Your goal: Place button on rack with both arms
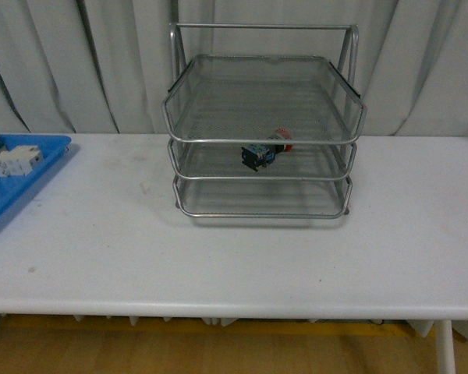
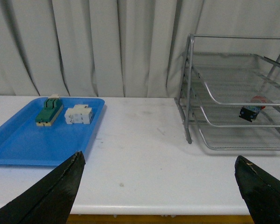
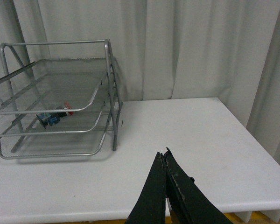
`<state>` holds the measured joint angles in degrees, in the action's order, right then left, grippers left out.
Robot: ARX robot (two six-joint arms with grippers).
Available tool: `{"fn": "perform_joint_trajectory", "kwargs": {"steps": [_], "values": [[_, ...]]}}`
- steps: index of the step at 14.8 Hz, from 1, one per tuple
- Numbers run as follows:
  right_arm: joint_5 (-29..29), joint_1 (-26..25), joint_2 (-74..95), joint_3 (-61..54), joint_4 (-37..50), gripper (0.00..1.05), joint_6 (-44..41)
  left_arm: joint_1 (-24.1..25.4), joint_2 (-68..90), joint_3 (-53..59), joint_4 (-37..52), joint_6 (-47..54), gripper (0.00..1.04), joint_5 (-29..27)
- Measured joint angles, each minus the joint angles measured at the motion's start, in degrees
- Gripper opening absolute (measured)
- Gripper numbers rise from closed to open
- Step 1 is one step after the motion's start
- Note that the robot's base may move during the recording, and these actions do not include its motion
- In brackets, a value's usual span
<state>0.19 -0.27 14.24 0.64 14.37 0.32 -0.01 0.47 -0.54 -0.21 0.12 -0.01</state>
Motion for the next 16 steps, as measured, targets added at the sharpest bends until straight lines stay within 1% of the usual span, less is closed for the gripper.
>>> {"fn": "perform_joint_trajectory", "kwargs": {"steps": [4, 5, 6, 7, 9, 13, 14, 16], "values": [[0.00, 0.00, -4.07, 0.00, -4.07, 0.02, 0.02, 0.00, 0.00, 0.00, 0.00, 0.00, 0.98, 0.00], [0.02, 0.00, -5.90, 0.02, -6.75, 0.02, 0.02, 0.00, 0.00, 0.00, 0.00, 0.00, 0.98, 0.00], [-0.17, 0.00, -14.10, 0.13, -13.53, 0.02, 0.02, 0.00, 0.00, 0.00, -0.02, 0.00, 0.98, 0.02], [-0.15, 0.00, -14.01, 0.02, -14.58, 0.12, -0.11, 0.00, 0.00, 0.00, 0.00, 0.00, 0.98, 0.02], [-0.15, 0.00, -14.10, 0.02, -14.60, 0.65, -0.11, 0.00, 0.00, 0.00, 0.02, -0.02, 0.98, 0.00], [-0.15, 0.00, -14.10, 0.02, -14.58, 0.96, -0.13, 0.00, 0.00, 0.00, 0.02, 0.00, 0.98, 0.00], [-0.15, 0.00, -14.10, 0.02, -14.58, 1.00, -0.11, 0.00, 0.00, 0.00, 0.02, 0.00, 0.98, 0.00], [-0.15, 0.00, -14.10, 0.02, -14.58, 0.97, -0.15, 0.00, 0.00, 0.00, 0.02, 0.00, 0.98, 0.00]]}}
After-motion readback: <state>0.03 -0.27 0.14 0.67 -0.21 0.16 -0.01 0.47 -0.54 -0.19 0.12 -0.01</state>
